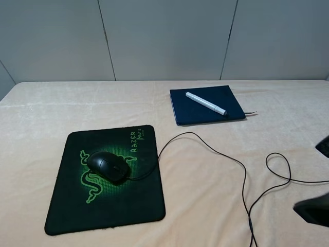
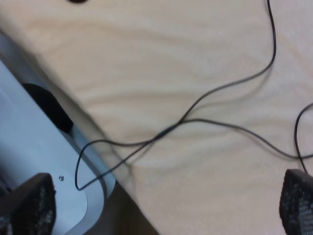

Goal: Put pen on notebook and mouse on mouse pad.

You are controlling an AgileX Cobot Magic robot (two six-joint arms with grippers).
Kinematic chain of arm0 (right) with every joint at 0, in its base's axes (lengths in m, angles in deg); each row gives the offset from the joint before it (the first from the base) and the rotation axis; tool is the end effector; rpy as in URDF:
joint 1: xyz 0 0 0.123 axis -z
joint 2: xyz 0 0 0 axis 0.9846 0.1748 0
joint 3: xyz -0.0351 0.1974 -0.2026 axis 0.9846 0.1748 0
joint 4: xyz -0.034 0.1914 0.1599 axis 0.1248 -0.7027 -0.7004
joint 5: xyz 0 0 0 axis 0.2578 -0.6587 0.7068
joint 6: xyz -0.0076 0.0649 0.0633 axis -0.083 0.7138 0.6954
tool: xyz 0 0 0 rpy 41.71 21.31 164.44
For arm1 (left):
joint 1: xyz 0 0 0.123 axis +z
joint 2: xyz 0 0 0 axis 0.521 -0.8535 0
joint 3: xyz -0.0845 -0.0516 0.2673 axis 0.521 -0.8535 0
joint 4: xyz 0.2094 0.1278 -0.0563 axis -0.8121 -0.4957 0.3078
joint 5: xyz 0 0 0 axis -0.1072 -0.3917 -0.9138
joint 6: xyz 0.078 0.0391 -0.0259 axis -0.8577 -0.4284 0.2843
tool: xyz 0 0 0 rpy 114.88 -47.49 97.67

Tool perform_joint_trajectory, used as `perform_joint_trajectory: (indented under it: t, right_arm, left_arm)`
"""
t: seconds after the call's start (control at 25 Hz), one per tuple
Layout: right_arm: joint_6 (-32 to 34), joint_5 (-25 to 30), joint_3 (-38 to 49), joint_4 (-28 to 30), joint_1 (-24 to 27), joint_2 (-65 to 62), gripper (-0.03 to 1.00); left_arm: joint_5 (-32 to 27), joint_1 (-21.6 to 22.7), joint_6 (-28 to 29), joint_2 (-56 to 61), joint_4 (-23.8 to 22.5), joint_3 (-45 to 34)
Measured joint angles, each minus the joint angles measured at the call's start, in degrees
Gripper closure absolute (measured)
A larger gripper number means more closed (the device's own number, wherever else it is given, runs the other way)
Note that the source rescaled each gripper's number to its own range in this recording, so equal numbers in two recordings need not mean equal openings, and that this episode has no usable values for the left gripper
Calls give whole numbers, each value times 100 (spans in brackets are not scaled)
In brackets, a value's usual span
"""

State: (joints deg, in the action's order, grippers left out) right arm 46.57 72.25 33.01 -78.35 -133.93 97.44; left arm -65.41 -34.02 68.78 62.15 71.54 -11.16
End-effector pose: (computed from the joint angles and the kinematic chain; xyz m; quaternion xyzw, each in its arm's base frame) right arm 0.0701 0.0871 0.3102 -0.4019 0.8885 0.0817 0.2059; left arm -0.0036 0.0033 0.2734 0.0121 0.8547 0.0039 0.5190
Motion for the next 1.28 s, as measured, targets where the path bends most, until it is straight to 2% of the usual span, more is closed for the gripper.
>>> perform_joint_trajectory:
  t: [0.16,0.6,0.84,1.0,1.28]
  right_arm:
    - [0,-8,498,0,586,-978,-3]
    - [6,-1016,1178,9,3478,-3520,-3]
    - [-94,-1102,1555,9,4667,-4417,-3]
    - [-282,-1086,1626,-49,5031,-4460,-3]
    - [-303,-1086,1626,-84,5097,-4460,-3]
  left_arm:
    - [0,0,0,0,0,0]
    - [0,0,0,0,0,0]
    - [0,0,0,0,0,0]
    - [0,0,0,0,0,0]
    - [0,0,0,0,0,0]
